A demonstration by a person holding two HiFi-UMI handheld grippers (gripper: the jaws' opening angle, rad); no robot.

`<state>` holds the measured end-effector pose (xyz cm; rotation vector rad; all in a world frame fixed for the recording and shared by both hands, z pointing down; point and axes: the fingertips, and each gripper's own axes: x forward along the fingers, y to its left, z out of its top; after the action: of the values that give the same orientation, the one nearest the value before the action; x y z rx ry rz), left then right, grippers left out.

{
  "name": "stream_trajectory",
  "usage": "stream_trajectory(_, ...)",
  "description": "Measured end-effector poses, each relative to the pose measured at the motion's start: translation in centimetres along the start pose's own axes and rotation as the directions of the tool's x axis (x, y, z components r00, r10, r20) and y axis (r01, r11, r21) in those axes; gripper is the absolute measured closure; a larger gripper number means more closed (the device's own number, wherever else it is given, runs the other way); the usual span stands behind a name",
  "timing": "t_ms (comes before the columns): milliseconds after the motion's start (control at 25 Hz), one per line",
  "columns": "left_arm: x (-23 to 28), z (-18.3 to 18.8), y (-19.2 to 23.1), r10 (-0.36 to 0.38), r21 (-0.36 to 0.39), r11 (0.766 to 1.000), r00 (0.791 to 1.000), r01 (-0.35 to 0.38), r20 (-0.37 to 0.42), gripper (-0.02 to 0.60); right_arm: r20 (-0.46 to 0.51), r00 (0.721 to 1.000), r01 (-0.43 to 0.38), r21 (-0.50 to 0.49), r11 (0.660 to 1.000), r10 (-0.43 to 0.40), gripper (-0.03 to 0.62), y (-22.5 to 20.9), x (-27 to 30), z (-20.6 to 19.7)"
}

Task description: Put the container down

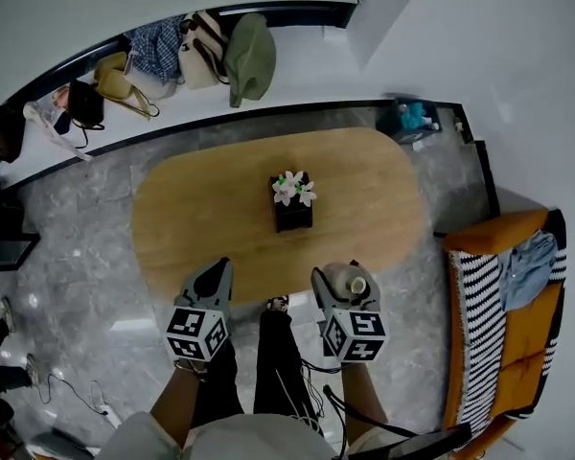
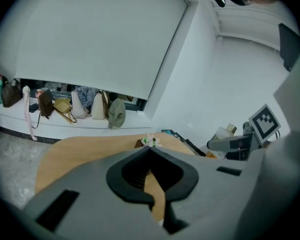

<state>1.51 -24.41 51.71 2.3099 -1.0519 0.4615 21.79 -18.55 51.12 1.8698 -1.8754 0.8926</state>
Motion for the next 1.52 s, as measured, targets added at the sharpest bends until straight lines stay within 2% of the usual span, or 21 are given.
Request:
stream_trajectory(400, 5.6, -2.2, 1.2, 0.016, 0.019, 1.000, 1.000, -0.015, -0.023, 0.574, -0.024, 1.000, -0.009, -0.014, 1.000, 0.009, 0.241, -3.8, 5.2, -1.6)
stream_trajectory(920, 13.5, -6.0, 6.1, 0.100, -0.014, 0.995, 0.994, -0.101, -0.053, 0.574, -0.079, 0.997, -0.001, -0.044, 0.999, -0.003, 0.241, -10.4, 16.1, -3.8)
stream_trajectory(1240, 17.9, -7.0, 7.7, 0.129, -0.044, 0.990, 0.990, -0.132, -0.063, 0.574, -0.115, 0.993, -0.039, -0.111, 0.993, 0.027, 0.241, -13.2, 22.5, -3.1)
stream_trajectory(1520, 20.1, -7.6, 8.7, 0.151, -0.034, 0.987, 0.986, -0.154, -0.073, 0.574, -0.124, 0.991, -0.069, -0.149, 0.986, 0.050, 0.241, -14.5, 27.5, -2.0)
